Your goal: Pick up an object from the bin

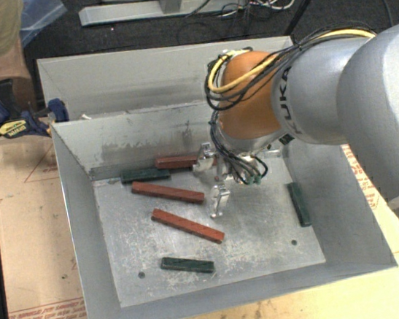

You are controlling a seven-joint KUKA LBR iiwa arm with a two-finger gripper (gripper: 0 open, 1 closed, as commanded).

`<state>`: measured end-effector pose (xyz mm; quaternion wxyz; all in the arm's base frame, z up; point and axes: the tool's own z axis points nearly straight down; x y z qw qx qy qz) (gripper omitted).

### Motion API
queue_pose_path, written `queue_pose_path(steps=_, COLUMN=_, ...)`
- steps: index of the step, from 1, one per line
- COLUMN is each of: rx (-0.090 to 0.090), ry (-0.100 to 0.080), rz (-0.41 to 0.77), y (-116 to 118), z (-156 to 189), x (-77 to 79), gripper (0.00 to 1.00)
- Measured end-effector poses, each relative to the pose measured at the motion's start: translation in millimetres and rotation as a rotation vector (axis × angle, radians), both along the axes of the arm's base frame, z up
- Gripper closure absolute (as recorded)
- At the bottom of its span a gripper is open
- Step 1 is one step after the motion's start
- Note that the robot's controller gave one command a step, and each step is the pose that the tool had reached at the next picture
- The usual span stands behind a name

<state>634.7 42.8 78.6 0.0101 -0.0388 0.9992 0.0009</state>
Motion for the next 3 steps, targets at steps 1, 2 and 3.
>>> queue_pose_path(steps=1, rx=0.004, ry=0.000, rz=-0.089, y=61, z=2, x=3.6, gripper=1.00)
queue_pose_path(steps=2, rx=0.004, ry=0.000, rz=-0.089, y=61, z=2, x=3.6, gripper=1.00)
queue_pose_path(steps=3, rx=-0.001, ry=0.015, rz=0.005, y=50, z=130, x=11.3, gripper=1.00)
